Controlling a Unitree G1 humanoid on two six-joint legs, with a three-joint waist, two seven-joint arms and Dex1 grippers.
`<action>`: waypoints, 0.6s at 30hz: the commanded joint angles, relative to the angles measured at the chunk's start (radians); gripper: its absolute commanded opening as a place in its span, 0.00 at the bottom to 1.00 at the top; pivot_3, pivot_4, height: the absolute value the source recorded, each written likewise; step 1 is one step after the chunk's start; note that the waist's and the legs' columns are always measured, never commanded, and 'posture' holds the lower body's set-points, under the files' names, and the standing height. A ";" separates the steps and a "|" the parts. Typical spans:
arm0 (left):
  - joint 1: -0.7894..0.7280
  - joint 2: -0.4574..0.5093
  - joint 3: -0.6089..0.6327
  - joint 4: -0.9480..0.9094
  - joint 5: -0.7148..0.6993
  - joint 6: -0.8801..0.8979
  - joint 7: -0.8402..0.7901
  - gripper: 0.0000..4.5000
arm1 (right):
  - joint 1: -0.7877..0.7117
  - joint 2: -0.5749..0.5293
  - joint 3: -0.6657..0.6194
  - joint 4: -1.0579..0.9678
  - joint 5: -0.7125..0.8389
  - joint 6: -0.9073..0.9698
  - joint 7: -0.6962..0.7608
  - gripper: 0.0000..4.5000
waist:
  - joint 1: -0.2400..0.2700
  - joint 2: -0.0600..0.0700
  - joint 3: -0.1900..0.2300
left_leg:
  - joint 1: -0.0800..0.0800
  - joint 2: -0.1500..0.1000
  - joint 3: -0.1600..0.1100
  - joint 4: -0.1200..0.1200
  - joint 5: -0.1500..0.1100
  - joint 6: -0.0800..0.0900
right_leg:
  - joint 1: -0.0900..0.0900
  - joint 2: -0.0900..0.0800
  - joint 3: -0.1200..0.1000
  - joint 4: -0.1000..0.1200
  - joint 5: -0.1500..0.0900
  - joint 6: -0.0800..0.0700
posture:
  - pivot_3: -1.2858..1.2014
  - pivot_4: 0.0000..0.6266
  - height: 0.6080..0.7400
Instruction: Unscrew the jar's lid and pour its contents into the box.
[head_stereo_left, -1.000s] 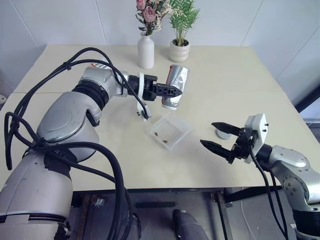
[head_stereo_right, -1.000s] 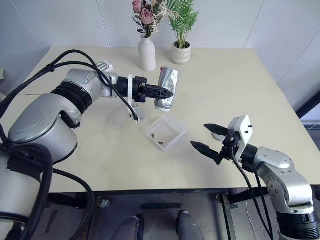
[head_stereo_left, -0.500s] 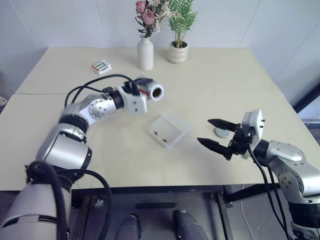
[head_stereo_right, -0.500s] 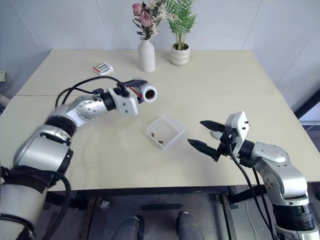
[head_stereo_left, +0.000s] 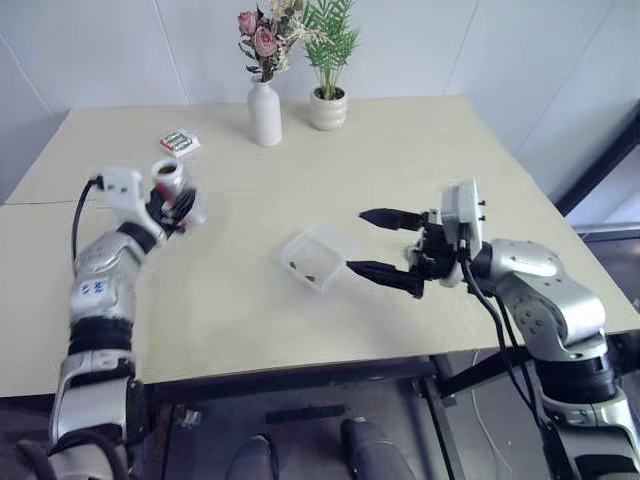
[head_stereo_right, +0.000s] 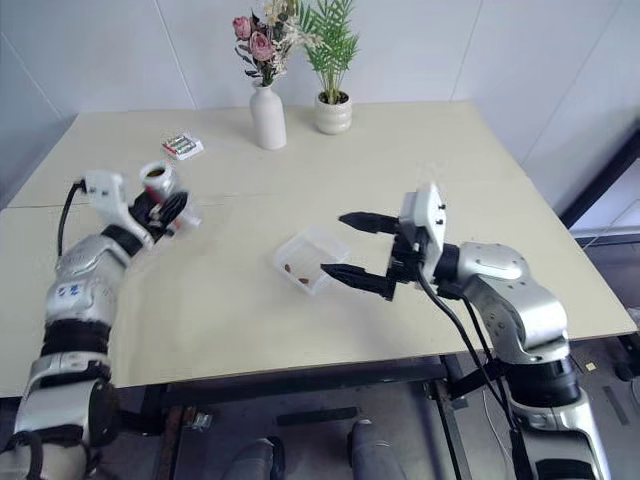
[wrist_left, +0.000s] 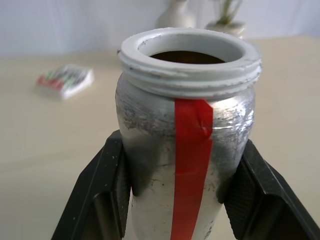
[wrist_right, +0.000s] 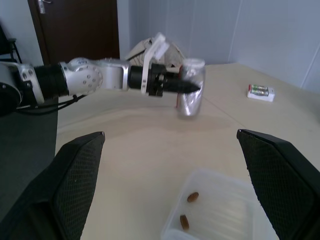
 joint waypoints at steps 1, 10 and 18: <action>0.002 0.028 0.056 -0.013 -0.002 -0.028 0.033 0.45 | -0.039 0.027 -0.004 -0.029 0.022 -0.014 -0.004 0.99 | 0.006 -0.002 -0.001 | 0.000 0.000 0.000 0.000 0.001 0.000 | 0.000 0.000 0.000 0.000 0.000 0.000 | 0.52 0.24 1.00; -0.031 0.025 0.063 0.206 0.046 -0.227 0.040 0.45 | -0.026 0.027 -0.004 -0.064 0.026 -0.002 -0.001 0.99 | 0.009 -0.006 -0.004 | 0.008 0.001 0.002 -0.005 0.001 0.001 | 0.015 -0.001 -0.001 -0.020 0.005 -0.002 | 0.52 0.24 1.00; -0.044 0.025 0.070 0.233 0.050 -0.245 0.046 0.73 | 0.000 0.015 -0.020 -0.076 0.036 0.017 -0.024 1.00 | 0.007 -0.007 -0.004 | 0.013 0.002 0.004 -0.016 0.001 0.001 | 0.015 -0.001 -0.001 -0.020 0.005 -0.002 | 0.52 0.24 1.00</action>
